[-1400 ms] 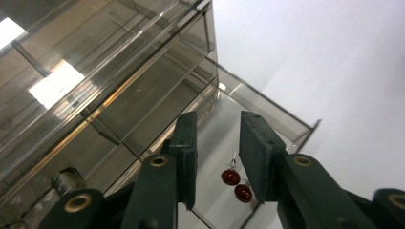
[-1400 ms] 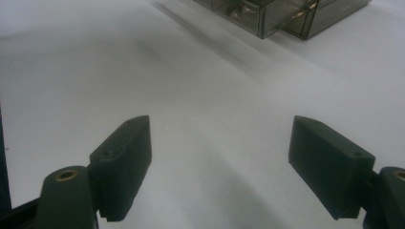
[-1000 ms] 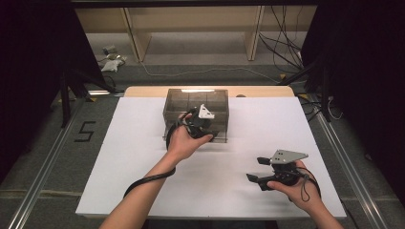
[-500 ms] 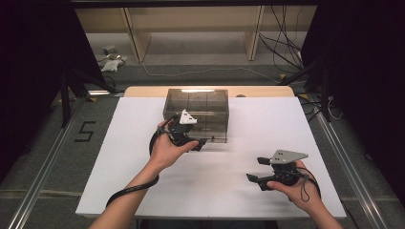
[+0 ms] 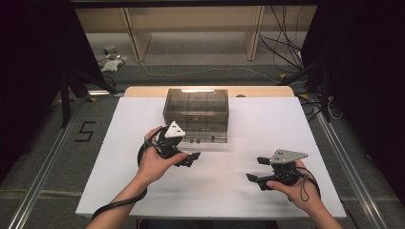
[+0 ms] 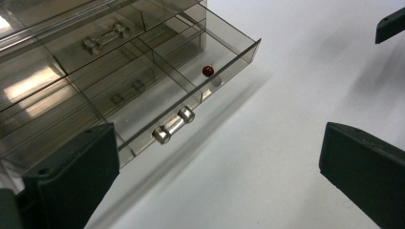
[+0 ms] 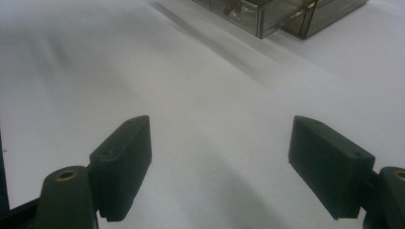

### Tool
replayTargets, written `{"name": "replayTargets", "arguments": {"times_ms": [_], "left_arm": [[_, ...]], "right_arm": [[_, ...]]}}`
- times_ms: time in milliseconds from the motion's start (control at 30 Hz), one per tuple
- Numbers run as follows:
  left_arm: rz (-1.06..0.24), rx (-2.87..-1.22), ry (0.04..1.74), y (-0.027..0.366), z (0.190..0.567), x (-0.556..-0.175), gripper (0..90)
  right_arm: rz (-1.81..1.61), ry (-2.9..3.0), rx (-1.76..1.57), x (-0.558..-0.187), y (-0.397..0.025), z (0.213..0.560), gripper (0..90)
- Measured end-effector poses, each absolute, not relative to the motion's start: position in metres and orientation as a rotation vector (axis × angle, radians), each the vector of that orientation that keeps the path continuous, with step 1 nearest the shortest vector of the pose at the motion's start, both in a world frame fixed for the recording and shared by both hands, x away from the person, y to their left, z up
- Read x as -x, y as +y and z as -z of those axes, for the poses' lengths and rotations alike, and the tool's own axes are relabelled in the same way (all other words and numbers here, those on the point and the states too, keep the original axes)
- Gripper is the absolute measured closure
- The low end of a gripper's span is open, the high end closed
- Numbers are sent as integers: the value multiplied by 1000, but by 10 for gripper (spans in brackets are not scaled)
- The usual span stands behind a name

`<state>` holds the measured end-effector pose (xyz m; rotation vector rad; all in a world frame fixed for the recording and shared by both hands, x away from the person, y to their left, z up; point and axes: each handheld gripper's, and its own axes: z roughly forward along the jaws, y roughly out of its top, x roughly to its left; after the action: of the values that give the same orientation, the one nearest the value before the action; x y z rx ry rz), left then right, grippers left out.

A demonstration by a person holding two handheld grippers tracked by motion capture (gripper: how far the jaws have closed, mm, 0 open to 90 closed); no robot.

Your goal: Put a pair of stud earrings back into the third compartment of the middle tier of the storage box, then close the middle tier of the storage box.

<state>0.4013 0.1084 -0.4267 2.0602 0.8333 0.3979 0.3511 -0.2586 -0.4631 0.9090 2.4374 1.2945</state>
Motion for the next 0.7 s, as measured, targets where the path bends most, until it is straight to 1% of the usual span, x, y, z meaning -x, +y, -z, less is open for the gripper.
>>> {"name": "replayTargets", "arguments": {"times_ms": [267, 433, 700], "left_arm": [[-410, -2035, 869, 131, 441, -375, 0], [-395, -2021, 898, 140, 445, -373, 0], [-409, -2008, 904, 145, 446, -375, 0]], "right_arm": [[-1299, 2431, -902, -352, -259, 463, 234], [-1293, 2431, -904, -352, -259, 463, 234], [-1295, 2417, -912, -353, -263, 462, 235]]}}
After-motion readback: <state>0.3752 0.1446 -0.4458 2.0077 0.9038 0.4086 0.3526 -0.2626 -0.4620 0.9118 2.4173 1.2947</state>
